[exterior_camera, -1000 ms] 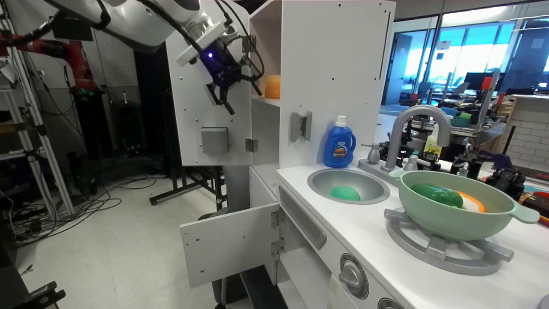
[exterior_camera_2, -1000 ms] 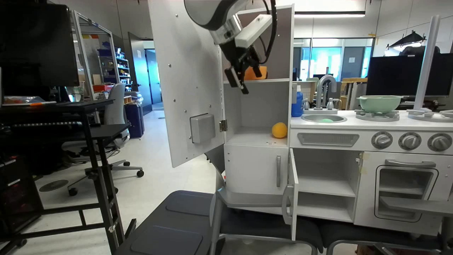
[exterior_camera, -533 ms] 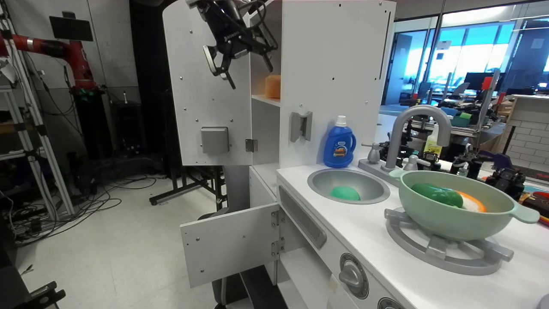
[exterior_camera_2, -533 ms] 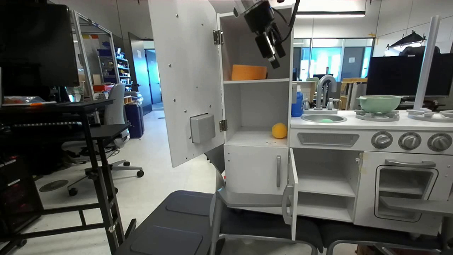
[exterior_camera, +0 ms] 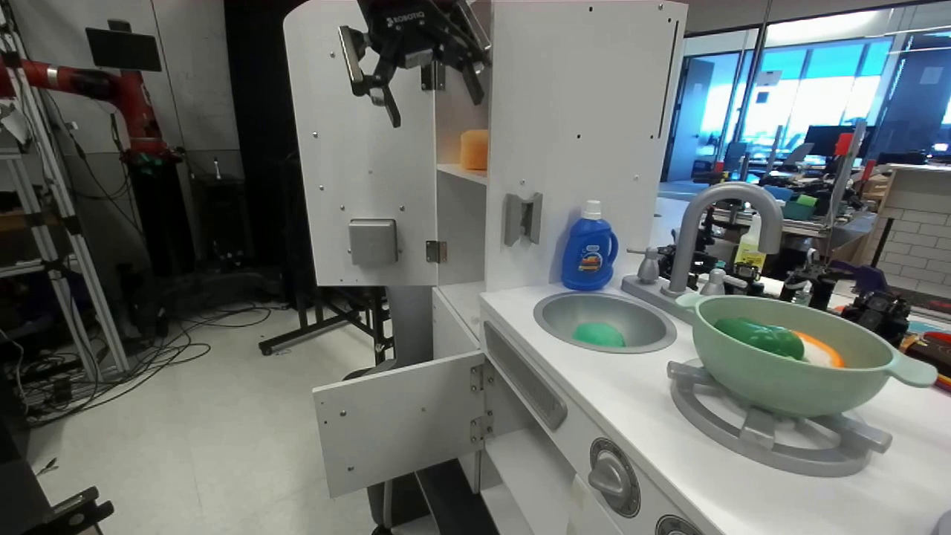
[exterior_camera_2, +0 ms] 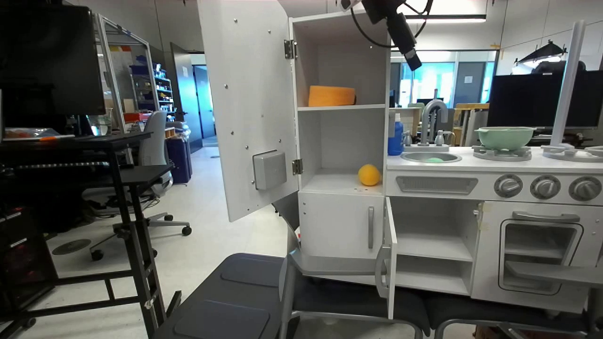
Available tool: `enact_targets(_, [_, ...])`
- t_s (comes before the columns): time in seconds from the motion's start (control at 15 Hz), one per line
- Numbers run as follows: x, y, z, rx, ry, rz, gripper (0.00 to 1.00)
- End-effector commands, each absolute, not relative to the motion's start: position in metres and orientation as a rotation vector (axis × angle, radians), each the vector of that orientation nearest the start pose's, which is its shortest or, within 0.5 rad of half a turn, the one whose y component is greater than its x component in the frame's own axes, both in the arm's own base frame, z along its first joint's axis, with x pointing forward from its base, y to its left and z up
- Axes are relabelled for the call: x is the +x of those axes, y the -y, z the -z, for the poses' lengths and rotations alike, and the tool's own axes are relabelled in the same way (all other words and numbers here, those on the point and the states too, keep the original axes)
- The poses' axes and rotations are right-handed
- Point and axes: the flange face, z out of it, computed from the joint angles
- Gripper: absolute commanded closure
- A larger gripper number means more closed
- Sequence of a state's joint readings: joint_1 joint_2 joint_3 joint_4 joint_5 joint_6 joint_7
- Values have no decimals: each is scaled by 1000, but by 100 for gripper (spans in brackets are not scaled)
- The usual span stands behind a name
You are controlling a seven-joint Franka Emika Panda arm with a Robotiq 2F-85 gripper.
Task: Open the cupboard and put the yellow and green objects inside.
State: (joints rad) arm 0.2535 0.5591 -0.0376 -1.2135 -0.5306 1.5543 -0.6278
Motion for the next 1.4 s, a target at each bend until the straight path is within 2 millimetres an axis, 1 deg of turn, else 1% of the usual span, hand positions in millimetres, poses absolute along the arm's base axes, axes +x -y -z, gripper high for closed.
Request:
enact_targets(0.0, [652, -74, -464, -3234, 1514, -570, 0])
enact_targets(0.13, [637, -51, -465, -3283, 1391, -511, 0])
enact_targets(0.2, [630, -37, -466, -3324, 1281, -452, 0])
enact_targets(0.27, [623, -19, -463, -3346, 1193, -408, 0])
enact_targets(0.33, [616, 1, -458, -3362, 1101, -358, 0])
enact_targets(0.47, [603, 50, -445, -3381, 939, -259, 0])
enact_targets(0.6, [594, 96, -432, -3385, 817, -121, 0])
enact_targets(0.73, [587, 144, -424, -3370, 755, 15, 0])
enact_targets(0.8, [586, 162, -417, -3362, 737, 72, 0])
enact_targets(0.87, [589, 175, -412, -3350, 730, 120, 0])
enact_targets(1.0, [602, 185, -400, -3314, 746, 195, 0])
enact_targets(1.07, [612, 186, -395, -3291, 770, 225, 0])
enact_targets(1.27, [642, 175, -380, -3213, 842, 268, 0])
enact_targets(1.33, [656, 166, -379, -3193, 870, 276, 0])
